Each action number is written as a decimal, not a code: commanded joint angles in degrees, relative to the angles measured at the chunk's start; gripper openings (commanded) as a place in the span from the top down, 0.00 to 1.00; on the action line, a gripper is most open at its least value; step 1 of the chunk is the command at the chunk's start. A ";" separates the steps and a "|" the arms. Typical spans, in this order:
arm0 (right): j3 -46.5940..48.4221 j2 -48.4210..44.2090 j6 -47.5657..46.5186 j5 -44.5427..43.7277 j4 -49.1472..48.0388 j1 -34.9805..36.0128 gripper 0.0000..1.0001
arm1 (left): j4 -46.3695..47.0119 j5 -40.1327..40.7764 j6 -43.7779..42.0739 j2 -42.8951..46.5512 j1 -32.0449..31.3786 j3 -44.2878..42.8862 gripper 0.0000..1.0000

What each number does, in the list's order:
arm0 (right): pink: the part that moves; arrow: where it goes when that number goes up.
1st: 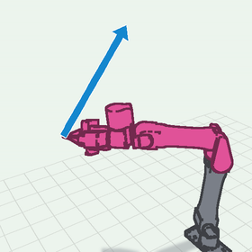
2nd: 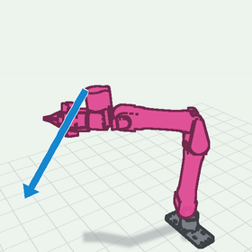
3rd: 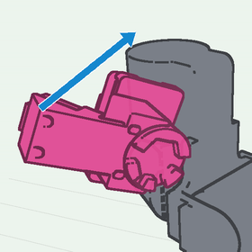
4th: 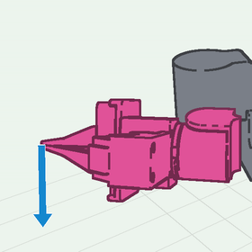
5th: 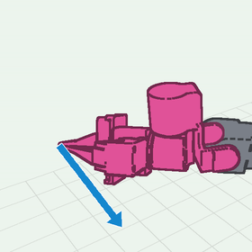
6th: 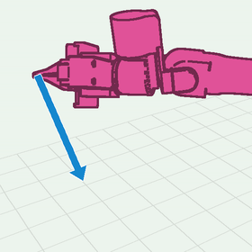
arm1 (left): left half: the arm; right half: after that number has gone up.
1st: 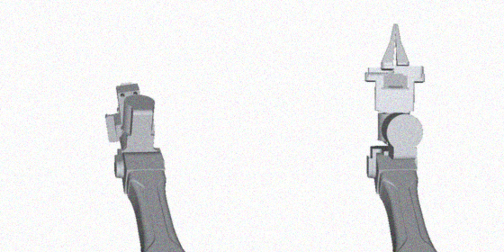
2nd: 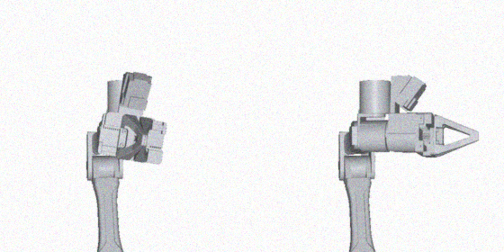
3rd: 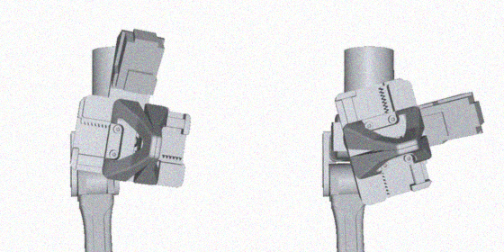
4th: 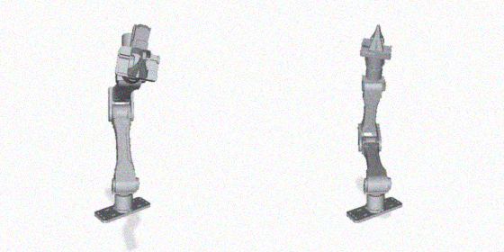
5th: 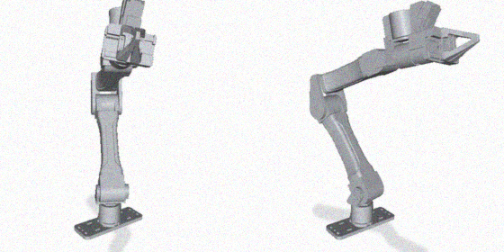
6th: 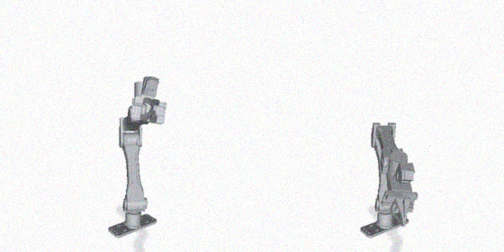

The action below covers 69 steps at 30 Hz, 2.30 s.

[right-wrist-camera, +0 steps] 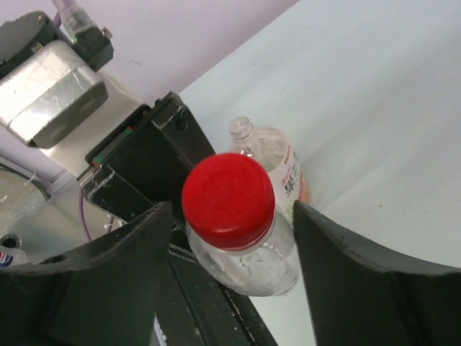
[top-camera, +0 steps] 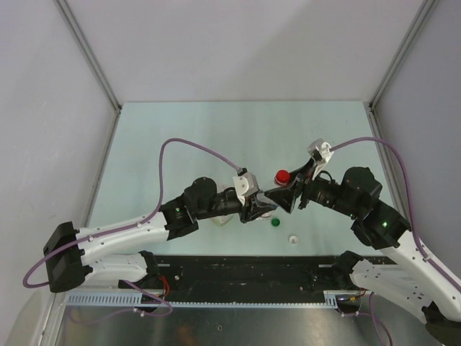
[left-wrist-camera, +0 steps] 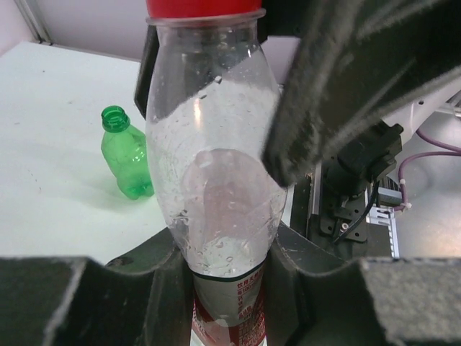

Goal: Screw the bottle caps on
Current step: Screw the bottle cap onto the plastic bottle.

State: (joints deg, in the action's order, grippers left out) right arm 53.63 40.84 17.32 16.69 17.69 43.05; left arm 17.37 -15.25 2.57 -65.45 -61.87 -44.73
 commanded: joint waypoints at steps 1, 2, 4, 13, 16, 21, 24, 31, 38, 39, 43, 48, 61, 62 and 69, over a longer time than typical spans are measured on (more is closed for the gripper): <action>-0.80 -1.65 -1.44 3.88 2.37 0.96 0.21 | 7.57 1.49 -1.82 2.19 0.17 -0.06 0.79; -0.80 -2.22 -1.87 3.83 2.53 0.97 0.13 | 7.54 1.69 -2.06 2.36 0.17 0.32 0.79; -0.80 -3.67 -2.76 3.43 3.07 0.98 0.04 | 7.56 2.32 -2.35 2.59 0.21 1.22 0.79; -0.80 -12.91 -5.94 -4.98 7.47 0.98 0.01 | 7.54 0.66 -6.40 4.45 0.25 6.30 0.79; -0.80 -15.03 -5.17 -6.95 7.39 0.99 0.01 | 7.46 0.52 -8.26 4.79 0.25 8.40 0.79; -0.29 -13.91 -1.95 -9.25 7.86 0.92 0.03 | 6.64 0.77 -10.72 3.78 0.25 10.76 0.80; 1.66 -9.52 -0.31 -10.64 11.49 0.88 0.07 | 6.30 1.21 -11.75 2.18 0.25 11.27 0.80; 3.99 -3.48 3.19 -11.00 14.06 0.87 0.18 | 4.98 3.87 -12.94 -1.24 0.25 10.90 0.82; 4.50 -1.65 3.86 -8.59 14.14 0.90 0.28 | 4.55 3.60 -13.10 -1.80 0.24 10.70 0.82; 4.49 -1.42 3.82 -8.38 14.35 0.90 0.30 | 4.36 3.62 -13.06 -2.01 0.25 10.58 0.82; 4.59 -0.90 3.56 -8.09 14.73 0.90 0.33 | 3.82 3.80 -12.96 -2.75 0.25 9.86 0.82; 4.59 -0.20 3.13 -7.60 15.07 0.90 0.37 | 3.21 4.01 -12.94 -2.95 0.21 9.36 0.82; 4.59 2.80 1.80 -9.51 16.70 0.88 0.40 | 2.68 3.57 -12.62 -2.57 0.25 9.03 0.81; 4.62 2.87 1.78 -9.50 16.82 0.89 0.41 | 2.63 3.52 -12.56 -2.62 0.25 8.91 0.81; 4.56 3.58 1.62 -9.80 17.45 0.93 0.47 | 2.45 2.92 -12.29 -2.29 0.23 8.78 0.81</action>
State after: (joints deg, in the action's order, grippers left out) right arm 55.96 44.07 19.64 7.73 35.46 43.72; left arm 18.72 -12.16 -9.06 -68.42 -61.80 -33.65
